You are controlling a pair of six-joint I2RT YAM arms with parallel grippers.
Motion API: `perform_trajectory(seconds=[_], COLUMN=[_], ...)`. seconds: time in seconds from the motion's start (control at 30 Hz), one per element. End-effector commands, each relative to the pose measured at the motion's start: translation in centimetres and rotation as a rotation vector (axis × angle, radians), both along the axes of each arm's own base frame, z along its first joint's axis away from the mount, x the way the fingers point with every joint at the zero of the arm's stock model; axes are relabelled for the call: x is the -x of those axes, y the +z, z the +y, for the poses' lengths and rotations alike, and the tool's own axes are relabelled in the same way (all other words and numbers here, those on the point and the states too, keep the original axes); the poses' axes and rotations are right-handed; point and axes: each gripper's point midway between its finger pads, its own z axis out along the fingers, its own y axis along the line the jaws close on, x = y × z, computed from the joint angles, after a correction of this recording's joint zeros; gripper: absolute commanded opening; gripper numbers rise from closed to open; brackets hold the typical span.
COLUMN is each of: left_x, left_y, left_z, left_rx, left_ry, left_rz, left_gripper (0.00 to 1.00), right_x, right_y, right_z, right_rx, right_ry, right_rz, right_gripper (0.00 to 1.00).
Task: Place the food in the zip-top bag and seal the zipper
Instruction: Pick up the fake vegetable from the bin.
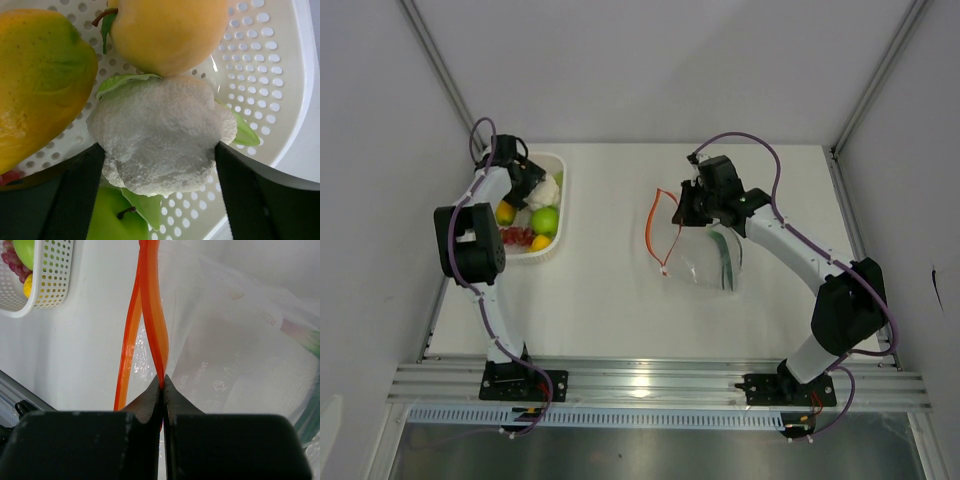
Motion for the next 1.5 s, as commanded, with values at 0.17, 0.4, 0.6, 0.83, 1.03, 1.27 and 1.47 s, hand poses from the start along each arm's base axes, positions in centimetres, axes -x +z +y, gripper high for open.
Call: perform_trajectory(seconds=[0.17,0.4,0.6,0.83,1.03,1.27,1.47], left_x=[-0.2,0.1,1.2,3.5,6.5,11.0,16.1], left_y=[1.0,3.0,6.7,12.2,16.3,20.4,21.6], left_z=[-0.6,-0.8,-0.7,-1.3,-2.7,-8.5,-15.9], left_rx=[0.003,-0.002,-0.017,-0.027,-0.034,-0.012,0.069], left_ry=[-0.05,-0.052,-0.048,-0.056,-0.083,-0.235,-0.422], left_rz=[-0.06,-0.096,-0.158,-0.259,-0.316,-0.404,-0.453], left_gripper=[0.44,0.12,0.07,0.05,0.04,0.04,0.05], right_x=[-0.2,-0.1,0.3,0.3,0.8,1.9,2.8], right_y=[2.4,2.2,2.0,1.7,1.5,2.2,3.3], right_z=[0.1,0.0,0.2,0.5,0.5,1.3,1.6], right_rx=[-0.039,-0.041,-0.041,-0.025,-0.001,0.003,0.007], right_ry=[0.002,-0.008,-0.014,-0.031,-0.05,-0.072,-0.113], right_rz=[-0.063,-0.054,-0.047,-0.049,-0.049,-0.059,-0.08], right_gripper=[0.0,0.0,0.0,0.0,0.0,0.0,0.0])
